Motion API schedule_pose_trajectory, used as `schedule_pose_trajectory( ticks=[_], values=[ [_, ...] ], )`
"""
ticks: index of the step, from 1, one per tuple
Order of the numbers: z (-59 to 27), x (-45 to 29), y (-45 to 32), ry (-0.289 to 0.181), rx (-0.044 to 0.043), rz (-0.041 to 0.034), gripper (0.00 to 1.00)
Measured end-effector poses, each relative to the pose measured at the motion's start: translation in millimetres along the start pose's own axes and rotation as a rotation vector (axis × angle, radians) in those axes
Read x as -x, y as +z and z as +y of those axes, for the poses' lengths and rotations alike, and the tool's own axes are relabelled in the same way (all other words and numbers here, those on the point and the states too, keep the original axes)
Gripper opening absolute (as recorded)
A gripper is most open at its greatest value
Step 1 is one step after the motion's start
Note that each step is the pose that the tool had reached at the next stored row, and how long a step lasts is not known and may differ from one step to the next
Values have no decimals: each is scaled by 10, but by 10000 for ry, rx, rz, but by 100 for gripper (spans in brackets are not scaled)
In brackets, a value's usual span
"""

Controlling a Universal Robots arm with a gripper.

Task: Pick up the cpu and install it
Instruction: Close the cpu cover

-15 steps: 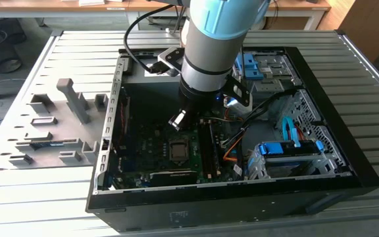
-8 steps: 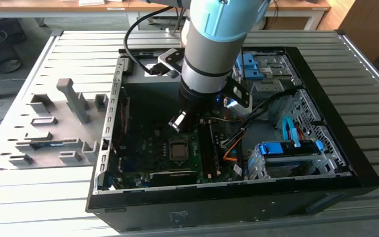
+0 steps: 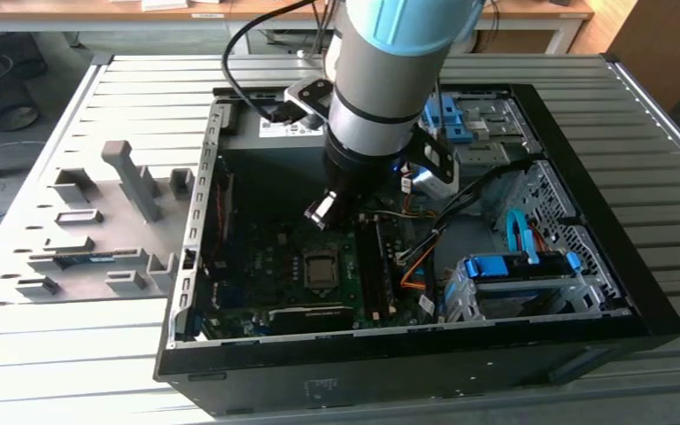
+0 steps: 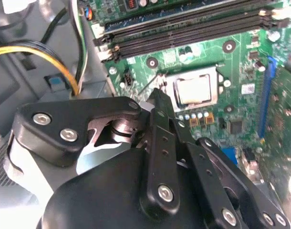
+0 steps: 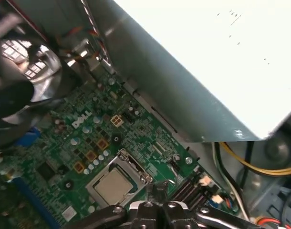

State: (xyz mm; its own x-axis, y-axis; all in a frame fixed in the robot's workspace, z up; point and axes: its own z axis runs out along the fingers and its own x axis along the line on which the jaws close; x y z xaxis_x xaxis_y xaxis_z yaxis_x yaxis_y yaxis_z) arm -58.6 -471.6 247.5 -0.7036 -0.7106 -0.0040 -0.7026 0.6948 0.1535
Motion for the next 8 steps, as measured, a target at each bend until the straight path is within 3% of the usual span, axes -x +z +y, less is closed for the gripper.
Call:
schedule_pose_trajectory(
  ticks=[4,6,8],
  values=[
    [24,2,-159,-1,4,-1,10],
    [19,9,-175,-2,28,20,10],
    [2,28,-178,4,99,88,10]
  ],
)
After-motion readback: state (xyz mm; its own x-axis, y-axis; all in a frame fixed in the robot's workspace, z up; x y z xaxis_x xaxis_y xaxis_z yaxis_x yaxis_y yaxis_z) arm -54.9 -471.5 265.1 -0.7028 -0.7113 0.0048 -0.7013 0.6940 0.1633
